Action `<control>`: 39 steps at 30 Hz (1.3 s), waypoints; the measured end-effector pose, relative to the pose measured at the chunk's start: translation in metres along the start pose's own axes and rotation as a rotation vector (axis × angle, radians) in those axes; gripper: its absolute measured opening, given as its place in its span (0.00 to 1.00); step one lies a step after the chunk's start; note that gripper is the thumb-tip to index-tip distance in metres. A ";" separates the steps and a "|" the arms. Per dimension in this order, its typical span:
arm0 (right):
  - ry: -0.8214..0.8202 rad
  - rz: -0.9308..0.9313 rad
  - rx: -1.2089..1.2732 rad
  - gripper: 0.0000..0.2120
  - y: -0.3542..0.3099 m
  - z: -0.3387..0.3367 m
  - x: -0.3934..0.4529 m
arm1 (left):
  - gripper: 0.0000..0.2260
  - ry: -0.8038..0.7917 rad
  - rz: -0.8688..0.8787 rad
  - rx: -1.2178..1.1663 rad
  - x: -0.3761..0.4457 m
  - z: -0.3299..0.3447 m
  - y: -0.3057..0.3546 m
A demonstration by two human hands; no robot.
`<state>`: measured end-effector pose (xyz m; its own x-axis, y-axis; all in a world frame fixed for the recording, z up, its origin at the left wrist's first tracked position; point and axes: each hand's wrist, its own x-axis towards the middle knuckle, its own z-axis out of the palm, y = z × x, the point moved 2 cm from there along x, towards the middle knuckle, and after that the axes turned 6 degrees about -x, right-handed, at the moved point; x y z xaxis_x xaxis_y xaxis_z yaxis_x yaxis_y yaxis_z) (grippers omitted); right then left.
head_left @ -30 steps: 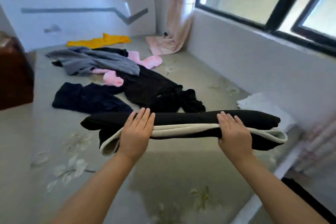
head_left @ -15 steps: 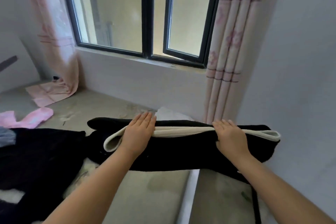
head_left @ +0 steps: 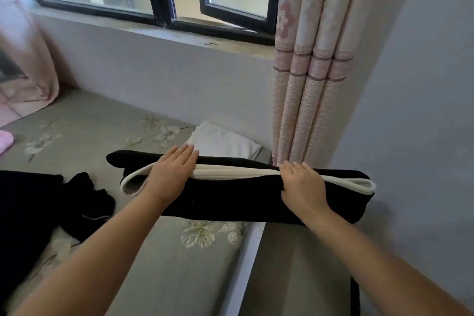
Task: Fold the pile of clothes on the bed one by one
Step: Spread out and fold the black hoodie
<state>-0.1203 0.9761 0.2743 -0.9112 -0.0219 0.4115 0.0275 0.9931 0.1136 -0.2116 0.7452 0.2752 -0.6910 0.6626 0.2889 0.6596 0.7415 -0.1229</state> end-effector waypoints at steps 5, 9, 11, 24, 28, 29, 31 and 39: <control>-0.101 0.023 0.118 0.18 -0.018 0.079 0.073 | 0.25 -0.265 0.001 0.057 0.071 0.071 -0.079; -0.288 0.115 0.119 0.18 -0.023 0.153 0.137 | 0.25 -0.436 0.051 0.106 0.151 0.128 -0.142; -0.440 0.200 0.088 0.10 -0.018 0.195 0.174 | 0.23 -0.497 0.061 0.144 0.200 0.160 -0.164; -0.538 -0.109 -0.052 0.31 0.000 0.374 0.256 | 0.26 -0.610 -0.499 -0.221 0.223 0.380 -0.118; -0.595 -0.131 0.034 0.29 0.002 0.424 0.238 | 0.33 -0.510 -0.664 -0.312 0.199 0.404 -0.111; -0.600 -0.139 0.071 0.29 0.001 0.435 0.234 | 0.34 -0.470 -0.700 -0.351 0.195 0.408 -0.109; -0.599 -0.140 0.107 0.27 -0.001 0.452 0.227 | 0.31 -0.393 -0.752 -0.409 0.188 0.417 -0.106; -0.462 -0.166 0.181 0.28 -0.004 0.484 0.215 | 0.26 -0.237 -0.834 -0.411 0.180 0.441 -0.098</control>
<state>-0.5156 1.0234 -0.0756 -0.9847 -0.1683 -0.0452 -0.1670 0.9855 -0.0315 -0.5311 0.8384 -0.0798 -0.9971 -0.0240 -0.0726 -0.0506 0.9190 0.3911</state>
